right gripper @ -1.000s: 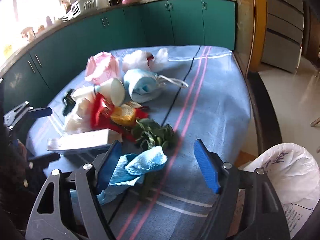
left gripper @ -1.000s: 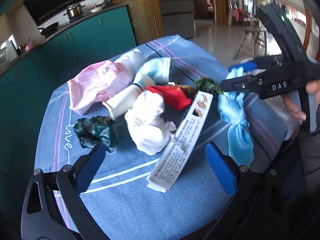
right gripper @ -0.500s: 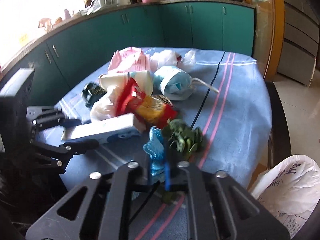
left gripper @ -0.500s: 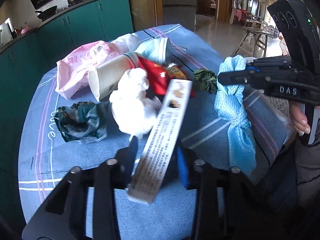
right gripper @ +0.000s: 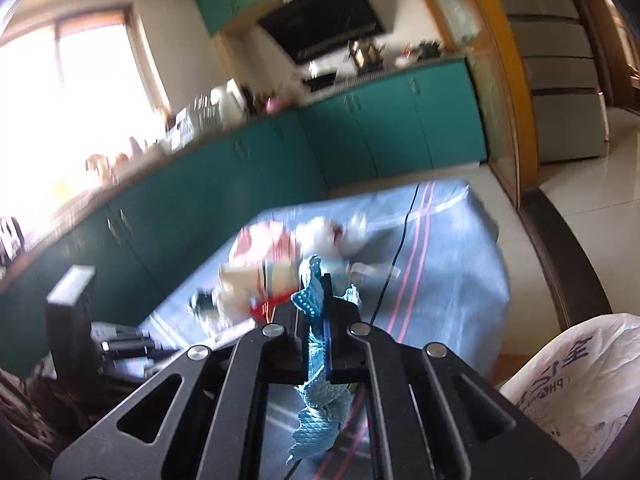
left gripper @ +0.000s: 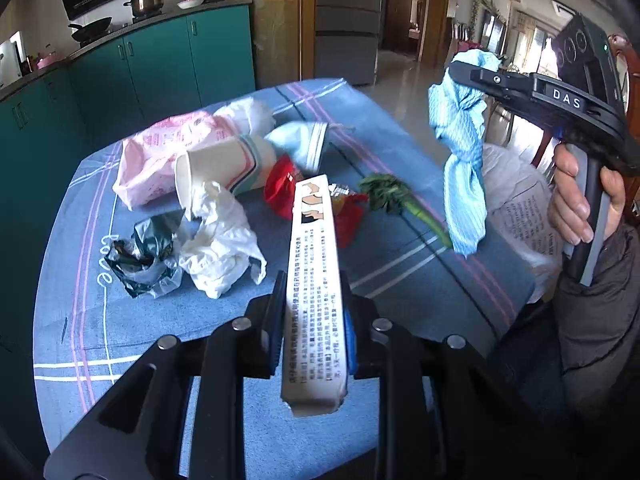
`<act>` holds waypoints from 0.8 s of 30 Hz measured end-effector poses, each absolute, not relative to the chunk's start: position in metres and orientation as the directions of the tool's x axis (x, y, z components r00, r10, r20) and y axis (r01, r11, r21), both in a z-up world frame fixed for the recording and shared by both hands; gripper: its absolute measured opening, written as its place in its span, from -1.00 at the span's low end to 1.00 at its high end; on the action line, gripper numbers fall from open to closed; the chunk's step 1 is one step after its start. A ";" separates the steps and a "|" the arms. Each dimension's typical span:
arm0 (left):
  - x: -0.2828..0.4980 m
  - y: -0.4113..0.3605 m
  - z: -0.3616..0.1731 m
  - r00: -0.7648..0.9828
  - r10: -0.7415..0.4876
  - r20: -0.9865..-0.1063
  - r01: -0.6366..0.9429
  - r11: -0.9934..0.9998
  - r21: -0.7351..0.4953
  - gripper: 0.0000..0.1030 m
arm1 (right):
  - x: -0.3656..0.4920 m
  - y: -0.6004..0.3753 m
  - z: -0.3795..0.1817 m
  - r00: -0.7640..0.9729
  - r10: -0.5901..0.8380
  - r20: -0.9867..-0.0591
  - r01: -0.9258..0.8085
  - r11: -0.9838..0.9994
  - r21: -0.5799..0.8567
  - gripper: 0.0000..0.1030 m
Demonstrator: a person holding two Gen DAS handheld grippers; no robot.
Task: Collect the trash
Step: 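Grasp the white printed carton with the left gripper while the right gripper lifts the blue cloth, then carry the carton and blue cloth over the bin and release both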
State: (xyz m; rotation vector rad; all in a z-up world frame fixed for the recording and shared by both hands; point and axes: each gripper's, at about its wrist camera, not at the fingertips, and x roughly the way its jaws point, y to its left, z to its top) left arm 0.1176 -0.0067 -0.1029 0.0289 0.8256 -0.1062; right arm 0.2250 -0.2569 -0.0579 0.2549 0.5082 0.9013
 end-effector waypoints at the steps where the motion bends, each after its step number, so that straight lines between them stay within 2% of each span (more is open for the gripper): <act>1: 0.115 -0.007 -0.098 0.682 -0.093 -0.726 0.110 0.994 -0.023 -0.52 | 0.226 -0.265 -0.054 0.530 0.798 -0.286 -0.670 0.601 0.436 -0.90; 3: 0.113 -0.007 -0.089 0.701 -0.102 -0.706 0.115 0.993 -0.029 -0.52 | 0.227 -0.285 -0.047 0.590 0.775 -0.226 -0.633 0.618 0.467 -0.90; 5: 0.111 -0.008 -0.080 0.719 -0.121 -0.685 0.123 0.991 -0.046 -0.52 | 0.227 -0.302 -0.041 0.704 0.672 -0.230 -0.541 0.716 0.440 -0.91; 8: 0.115 -0.014 -0.069 0.723 -0.168 -0.670 0.148 0.985 -0.087 -0.52 | 0.221 -0.319 -0.039 0.847 0.452 -0.279 -0.347 0.868 0.354 -0.91; 11: 0.124 -0.033 -0.061 0.728 -0.211 -0.652 0.199 0.975 -0.094 -0.52 | 0.208 -0.335 -0.049 0.921 0.225 -0.319 -0.136 0.951 0.277 -0.91; 13: 0.136 -0.054 -0.059 0.720 -0.258 -0.644 0.261 0.961 -0.094 -0.52 | 0.203 -0.343 -0.060 0.926 0.118 -0.359 -0.034 0.972 0.233 -0.91; 16: 0.156 -0.091 -0.064 0.681 -0.305 -0.666 0.331 0.939 -0.092 -0.52 | 0.206 -0.354 -0.084 0.884 -0.034 -0.466 0.123 0.979 0.163 -0.92; 19: 0.177 -0.127 -0.071 0.629 -0.386 -0.675 0.406 0.903 -0.138 -0.53 | 0.211 -0.383 -0.107 0.818 -0.045 -0.573 0.220 0.945 0.240 -0.91; 24: 0.212 -0.192 -0.088 0.542 -0.456 -0.706 0.508 0.847 -0.157 -0.53 | 0.211 -0.425 -0.124 0.788 -0.027 -0.615 0.314 0.876 0.365 -0.91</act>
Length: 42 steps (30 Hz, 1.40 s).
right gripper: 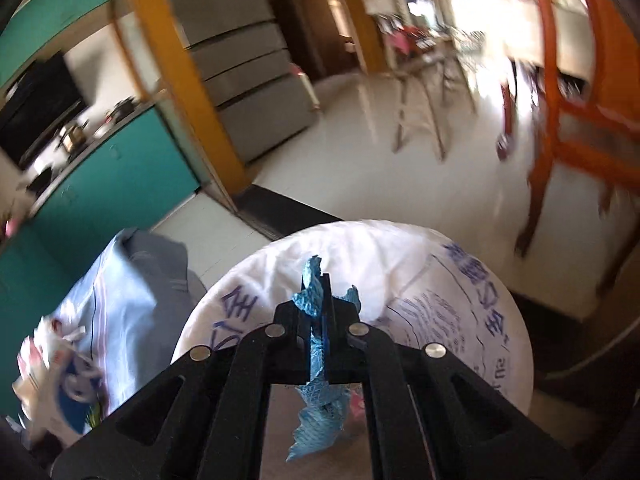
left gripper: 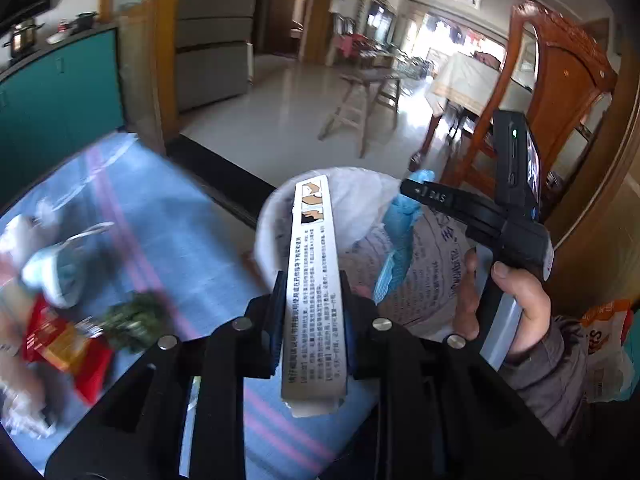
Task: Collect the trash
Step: 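Carry the carton and blue cloth over the bin and release both, then return to the table and grasp the green vegetable stalk with the right gripper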
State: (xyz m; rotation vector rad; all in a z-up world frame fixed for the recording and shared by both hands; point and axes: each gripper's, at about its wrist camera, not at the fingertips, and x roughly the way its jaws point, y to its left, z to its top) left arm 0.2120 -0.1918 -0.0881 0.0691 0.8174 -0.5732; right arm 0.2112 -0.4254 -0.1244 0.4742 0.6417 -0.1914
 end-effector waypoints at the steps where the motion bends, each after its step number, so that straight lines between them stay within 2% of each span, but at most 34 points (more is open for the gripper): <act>1: 0.218 -0.205 -0.093 0.515 -0.480 -0.710 0.537 0.826 -0.169 -0.51 | 0.212 -0.430 -0.127 0.784 -0.016 -0.620 0.317 0.870 0.378 -0.91; 2: 0.221 -0.212 -0.095 0.502 -0.490 -0.712 0.552 0.816 -0.173 -0.50 | 0.213 -0.431 -0.127 0.781 -0.018 -0.625 0.324 0.866 0.381 -0.89; 3: 0.224 -0.221 -0.098 0.499 -0.494 -0.712 0.561 0.811 -0.169 -0.36 | 0.213 -0.430 -0.128 0.780 -0.018 -0.626 0.330 0.861 0.386 -0.75; 4: 0.226 -0.227 -0.099 0.505 -0.489 -0.711 0.561 0.812 -0.160 0.01 | 0.213 -0.429 -0.128 0.781 -0.012 -0.624 0.328 0.858 0.395 -0.48; 5: 0.224 -0.230 -0.098 0.513 -0.486 -0.707 0.556 0.816 -0.157 0.19 | 0.212 -0.429 -0.128 0.789 -0.005 -0.614 0.324 0.852 0.410 -0.33; 6: 0.223 -0.230 -0.097 0.526 -0.490 -0.695 0.548 0.820 -0.164 0.32 | 0.211 -0.432 -0.125 0.799 -0.004 -0.601 0.323 0.846 0.424 -0.04; 7: 0.223 -0.227 -0.097 0.527 -0.496 -0.691 0.547 0.820 -0.171 0.33 | 0.208 -0.431 -0.121 0.811 -0.003 -0.584 0.318 0.841 0.438 0.08; 12: 0.214 -0.188 -0.092 0.610 -0.386 -0.692 0.453 0.886 -0.095 0.45 | 0.208 -0.424 -0.117 0.829 0.036 -0.559 0.270 0.849 0.454 0.13; 14: 0.204 -0.163 -0.088 0.676 -0.302 -0.672 0.377 0.926 -0.037 0.50 | 0.211 -0.414 -0.115 0.827 0.063 -0.558 0.231 0.868 0.439 0.13; 18: 0.177 -0.089 -0.081 0.778 -0.055 -0.626 0.136 0.987 0.082 0.55 | 0.219 -0.387 -0.112 0.811 0.131 -0.571 0.131 0.909 0.396 0.13; 24: 0.143 0.029 -0.080 0.728 0.183 -0.661 -0.167 0.982 0.087 0.57 | 0.257 -0.309 -0.096 0.692 0.346 -0.633 -0.088 0.911 0.403 0.13; 26: 0.136 0.060 -0.079 0.706 0.233 -0.669 -0.257 0.964 0.065 0.57 | 0.269 -0.258 -0.083 0.617 0.421 -0.665 -0.228 0.904 0.361 0.12; 29: 0.124 0.094 -0.076 0.692 0.255 -0.676 -0.337 0.941 0.011 0.60 | 0.264 -0.193 -0.070 0.561 0.480 -0.675 -0.401 0.870 0.286 0.12; 32: 0.118 0.109 -0.073 0.691 0.259 -0.675 -0.370 0.929 -0.022 0.68 | 0.246 -0.164 -0.080 0.576 0.446 -0.685 -0.450 0.873 0.190 0.12; 35: 0.122 0.104 -0.080 0.685 0.271 -0.677 -0.362 0.932 0.006 0.69 | 0.236 -0.153 -0.110 0.510 0.422 -0.750 -0.486 0.861 0.154 0.12; 38: 0.127 0.099 -0.089 0.676 0.251 -0.693 -0.343 0.939 0.006 0.71 | 0.232 -0.148 -0.121 0.492 0.398 -0.774 -0.508 0.853 0.115 0.12; 42: 0.136 0.087 -0.099 0.673 0.209 -0.710 -0.316 0.948 -0.021 0.74 | 0.229 -0.148 -0.128 0.469 0.403 -0.786 -0.523 0.844 0.121 -0.08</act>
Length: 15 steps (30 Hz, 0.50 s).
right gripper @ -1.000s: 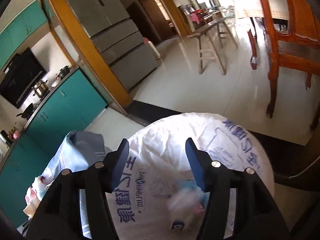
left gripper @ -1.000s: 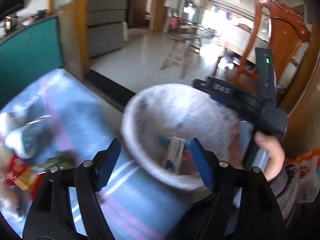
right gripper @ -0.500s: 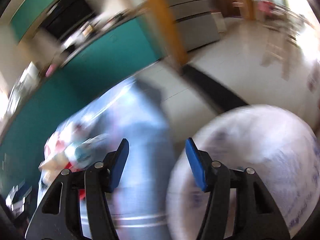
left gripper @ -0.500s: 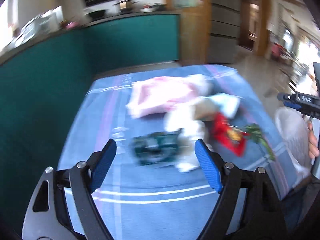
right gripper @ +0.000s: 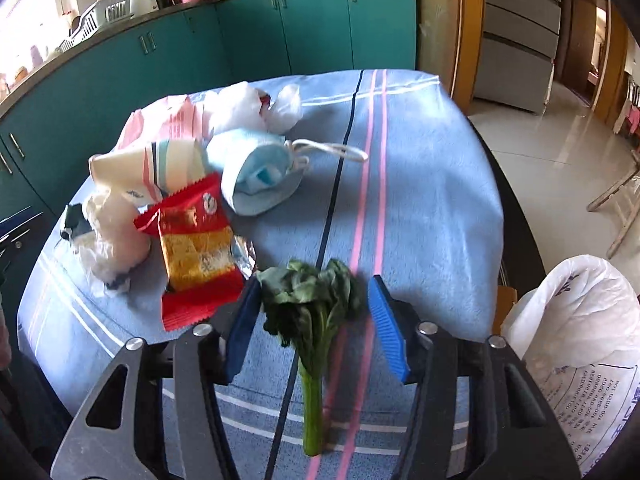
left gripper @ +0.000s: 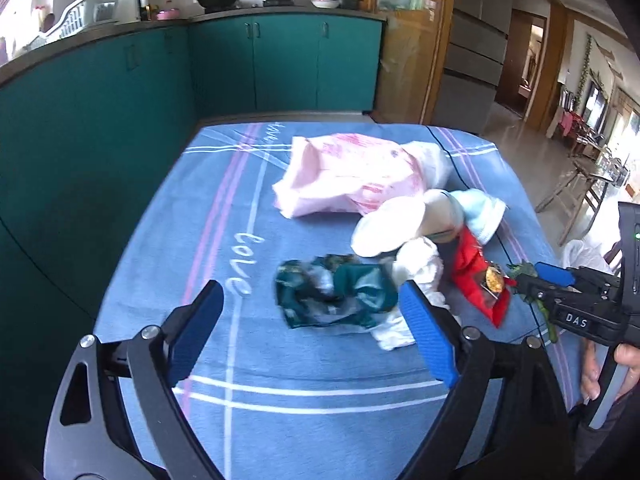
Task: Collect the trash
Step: 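Return to the table and grasp the green vegetable stalk with the right gripper, then grasp the dark green crumpled bag with the left gripper while the right gripper holds the stalk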
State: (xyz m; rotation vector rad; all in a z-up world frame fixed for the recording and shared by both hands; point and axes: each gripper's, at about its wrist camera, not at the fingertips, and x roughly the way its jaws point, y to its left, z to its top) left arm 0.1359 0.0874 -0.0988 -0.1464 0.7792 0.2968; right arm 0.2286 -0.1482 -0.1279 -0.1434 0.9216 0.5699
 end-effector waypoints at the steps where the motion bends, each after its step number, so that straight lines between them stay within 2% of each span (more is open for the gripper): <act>1: 0.140 0.085 -0.101 0.668 0.211 -0.714 -0.311 0.950 -0.011 0.74 | 0.227 -0.149 -0.130 0.463 0.404 -0.789 -0.523 0.843 0.124 -0.16; 6: 0.146 0.080 -0.105 0.661 0.200 -0.723 -0.301 0.954 -0.011 0.73 | 0.221 -0.145 -0.128 0.487 0.387 -0.783 -0.534 0.842 0.083 -0.49; 8: 0.147 0.077 -0.105 0.661 0.222 -0.717 -0.294 0.956 0.025 0.55 | 0.218 -0.146 -0.127 0.493 0.394 -0.776 -0.543 0.836 0.079 -0.58; 10: 0.149 0.075 -0.107 0.650 0.233 -0.723 -0.283 0.958 0.055 0.19 | 0.214 -0.146 -0.126 0.497 0.400 -0.770 -0.551 0.831 0.076 -0.62; 12: 0.150 0.074 -0.109 0.643 0.221 -0.733 -0.271 0.961 0.052 -0.02 | 0.213 -0.143 -0.126 0.500 0.405 -0.765 -0.560 0.826 0.072 -0.63; 15: 0.148 0.073 -0.108 0.643 0.223 -0.732 -0.270 0.961 0.056 -0.07 | 0.209 -0.141 -0.124 0.510 0.411 -0.755 -0.565 0.822 0.066 -0.63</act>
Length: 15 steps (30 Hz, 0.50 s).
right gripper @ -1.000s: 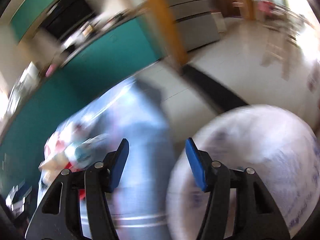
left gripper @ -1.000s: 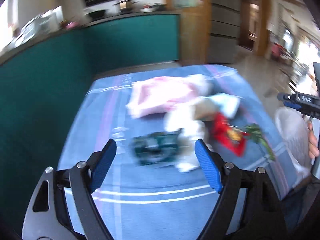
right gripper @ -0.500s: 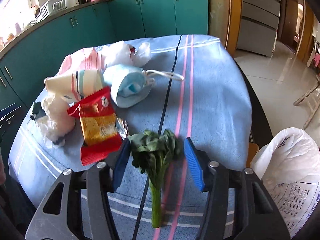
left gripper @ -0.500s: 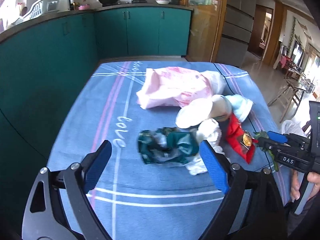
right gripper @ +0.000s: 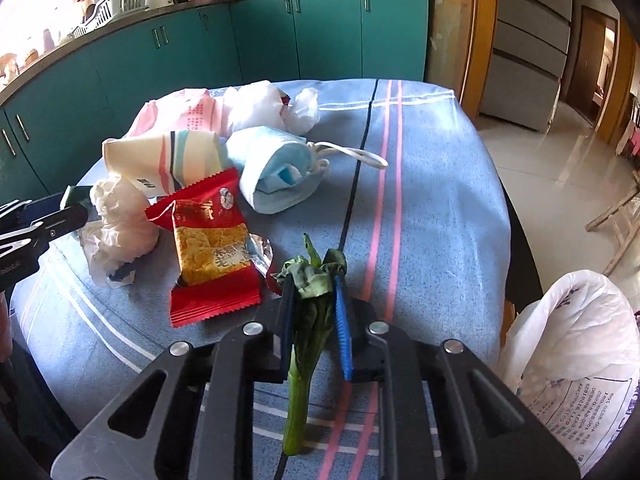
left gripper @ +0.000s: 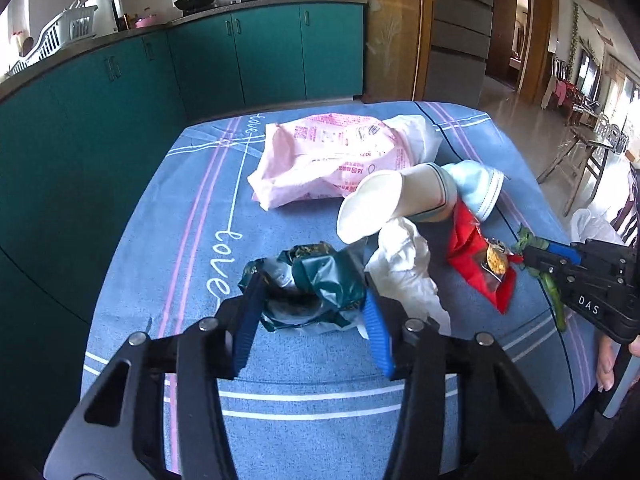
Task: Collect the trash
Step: 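Grasp the dark green crumpled bag with the left gripper while the right gripper holds the stalk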
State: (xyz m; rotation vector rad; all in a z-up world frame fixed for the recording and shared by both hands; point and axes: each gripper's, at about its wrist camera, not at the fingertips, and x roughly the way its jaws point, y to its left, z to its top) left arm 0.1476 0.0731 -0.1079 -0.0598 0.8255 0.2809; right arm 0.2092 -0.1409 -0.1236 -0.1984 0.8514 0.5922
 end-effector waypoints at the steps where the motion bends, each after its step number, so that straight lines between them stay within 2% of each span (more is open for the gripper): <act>1: 0.146 0.073 -0.106 0.646 0.223 -0.730 -0.268 0.962 0.057 -0.14 | 0.208 -0.141 -0.123 0.513 0.413 -0.752 -0.566 0.822 0.066 -0.63; 3: 0.145 0.073 -0.103 0.649 0.219 -0.729 -0.264 0.963 0.054 -0.41 | 0.209 -0.143 -0.122 0.513 0.425 -0.746 -0.565 0.821 0.079 -0.63; 15: 0.130 0.065 -0.082 0.682 0.212 -0.700 -0.238 0.969 0.062 -0.41 | 0.217 -0.158 -0.115 0.528 0.463 -0.712 -0.528 0.836 0.152 -0.63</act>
